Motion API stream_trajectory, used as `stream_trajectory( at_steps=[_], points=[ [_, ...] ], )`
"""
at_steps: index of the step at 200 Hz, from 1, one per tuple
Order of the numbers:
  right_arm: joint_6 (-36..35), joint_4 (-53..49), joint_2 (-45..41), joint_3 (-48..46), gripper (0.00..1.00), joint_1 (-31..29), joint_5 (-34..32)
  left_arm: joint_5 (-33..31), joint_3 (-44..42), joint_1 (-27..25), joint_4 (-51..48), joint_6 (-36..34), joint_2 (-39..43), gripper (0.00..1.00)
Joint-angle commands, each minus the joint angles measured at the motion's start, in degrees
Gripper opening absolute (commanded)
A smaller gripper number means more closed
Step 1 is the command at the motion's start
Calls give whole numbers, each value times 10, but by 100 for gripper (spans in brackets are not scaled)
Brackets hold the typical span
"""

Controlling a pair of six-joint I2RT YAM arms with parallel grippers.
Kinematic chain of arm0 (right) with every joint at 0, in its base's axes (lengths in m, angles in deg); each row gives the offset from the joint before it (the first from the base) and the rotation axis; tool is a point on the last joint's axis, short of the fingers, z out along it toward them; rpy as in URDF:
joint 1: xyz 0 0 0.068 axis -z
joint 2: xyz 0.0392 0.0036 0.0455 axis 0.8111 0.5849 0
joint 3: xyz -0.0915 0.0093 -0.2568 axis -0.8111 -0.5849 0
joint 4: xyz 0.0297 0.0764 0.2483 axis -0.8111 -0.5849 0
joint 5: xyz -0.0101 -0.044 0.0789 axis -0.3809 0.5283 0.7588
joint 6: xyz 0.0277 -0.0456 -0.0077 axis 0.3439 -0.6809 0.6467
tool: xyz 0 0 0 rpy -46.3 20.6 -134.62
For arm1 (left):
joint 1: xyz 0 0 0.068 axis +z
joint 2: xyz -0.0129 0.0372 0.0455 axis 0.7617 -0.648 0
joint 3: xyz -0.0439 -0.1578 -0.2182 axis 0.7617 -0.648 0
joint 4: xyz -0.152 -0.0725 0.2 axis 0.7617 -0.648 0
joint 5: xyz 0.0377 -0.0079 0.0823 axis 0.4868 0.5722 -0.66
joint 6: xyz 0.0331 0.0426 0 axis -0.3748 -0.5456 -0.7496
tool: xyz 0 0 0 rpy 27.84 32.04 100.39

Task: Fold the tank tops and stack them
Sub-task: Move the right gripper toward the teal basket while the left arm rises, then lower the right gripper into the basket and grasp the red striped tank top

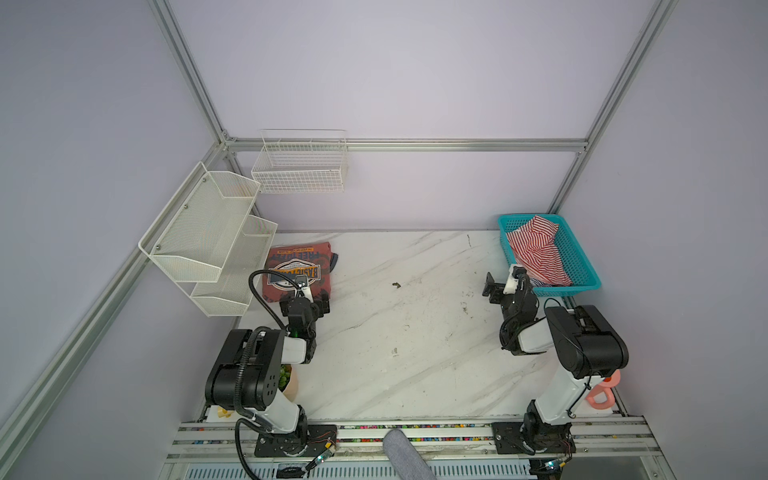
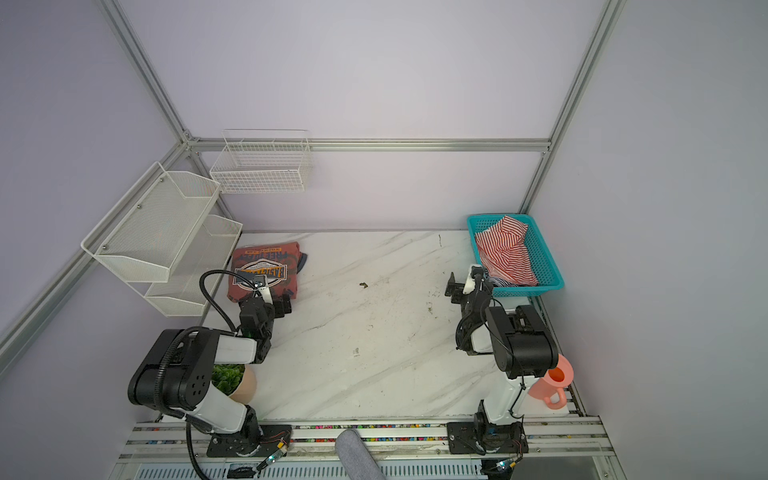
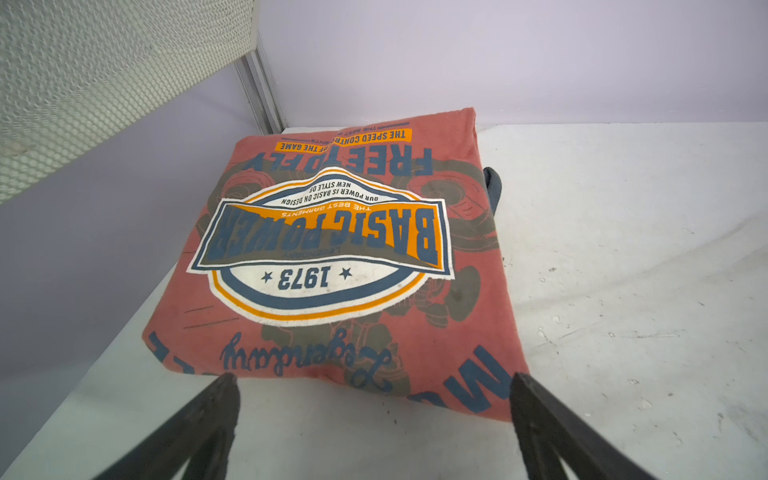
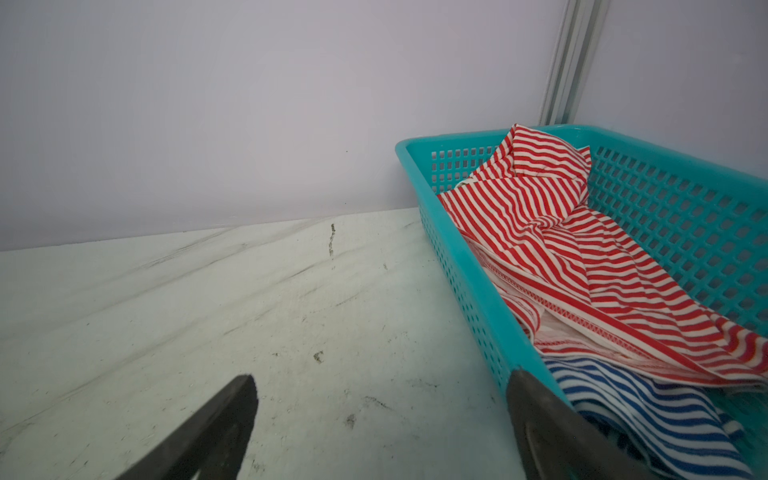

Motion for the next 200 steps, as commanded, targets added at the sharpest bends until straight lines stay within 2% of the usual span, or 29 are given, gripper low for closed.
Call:
stream_trajectory(
  at_steps=[1, 32, 47, 79, 101, 129, 145, 175, 200],
  points=[
    [-4, 5, 0, 11, 97, 1, -9, 4, -10, 3, 35, -1, 7, 100],
    [-5, 7, -2, 9, 97, 1, -10, 5, -11, 4, 38, -2, 8, 100],
    [0, -32, -24, 22, 97, 1, -20, 4, -10, 3, 40, -9, 15, 100],
    [12, -163, -116, 49, 97, 1, -26, 13, 47, 2, -142, -12, 120, 100],
    [38, -269, -181, 76, 97, 1, -17, 25, 68, 1, -204, 22, 186, 95],
    [61, -414, -248, 147, 95, 1, 8, 81, 97, 0, -274, 72, 249, 92],
    [79, -510, -249, 216, 95, 3, 7, 134, 129, -2, -326, 106, 263, 92],
    [98, -696, -178, 384, 95, 38, 47, 253, 199, -3, -422, 175, 251, 92],
    [113, -790, -99, 491, 94, 83, 55, 332, 231, -10, -459, 216, 237, 92]
  ],
)
